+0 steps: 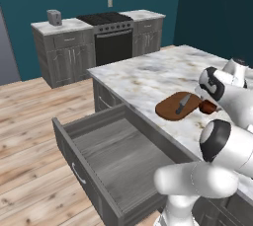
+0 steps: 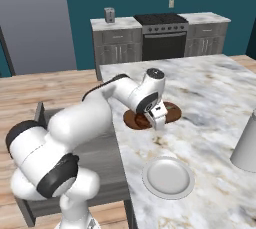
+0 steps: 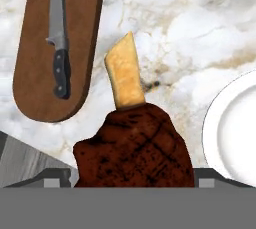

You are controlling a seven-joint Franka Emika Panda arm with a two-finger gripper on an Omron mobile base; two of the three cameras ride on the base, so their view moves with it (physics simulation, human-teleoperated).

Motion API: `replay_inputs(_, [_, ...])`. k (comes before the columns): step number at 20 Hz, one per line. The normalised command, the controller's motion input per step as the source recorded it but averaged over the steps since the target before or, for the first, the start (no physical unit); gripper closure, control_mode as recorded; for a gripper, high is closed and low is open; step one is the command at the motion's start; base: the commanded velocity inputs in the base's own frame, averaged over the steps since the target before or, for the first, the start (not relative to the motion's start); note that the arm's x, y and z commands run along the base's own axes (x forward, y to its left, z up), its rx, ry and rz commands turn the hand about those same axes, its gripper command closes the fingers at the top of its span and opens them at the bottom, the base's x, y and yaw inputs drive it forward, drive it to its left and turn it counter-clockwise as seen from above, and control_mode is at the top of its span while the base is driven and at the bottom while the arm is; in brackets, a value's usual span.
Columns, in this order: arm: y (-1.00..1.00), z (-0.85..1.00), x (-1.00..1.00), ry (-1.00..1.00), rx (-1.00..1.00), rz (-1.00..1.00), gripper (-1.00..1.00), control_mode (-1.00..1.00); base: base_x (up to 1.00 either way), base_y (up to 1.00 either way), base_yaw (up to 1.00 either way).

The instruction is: Pick up the knife from the drawer and place it on the cutting board. Then place the meat from the plate to the cutting board.

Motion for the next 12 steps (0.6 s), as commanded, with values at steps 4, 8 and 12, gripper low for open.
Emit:
replay_inputs(4, [0.23, 0.00, 0.96, 0.01, -0.06, 0.11, 1.00, -1.00, 0.00, 0.00, 0.00])
replay_inputs(8, [0.11, 0.00, 0.91, 0.03, -0.05, 0.18, 1.00, -1.00, 0.00, 0.00, 0.00])
replay_inputs(12, [0.15, 0.00, 0.76, 0.06, -0.07, 0.18, 1.00, -1.00, 0.00, 0.00, 0.00])
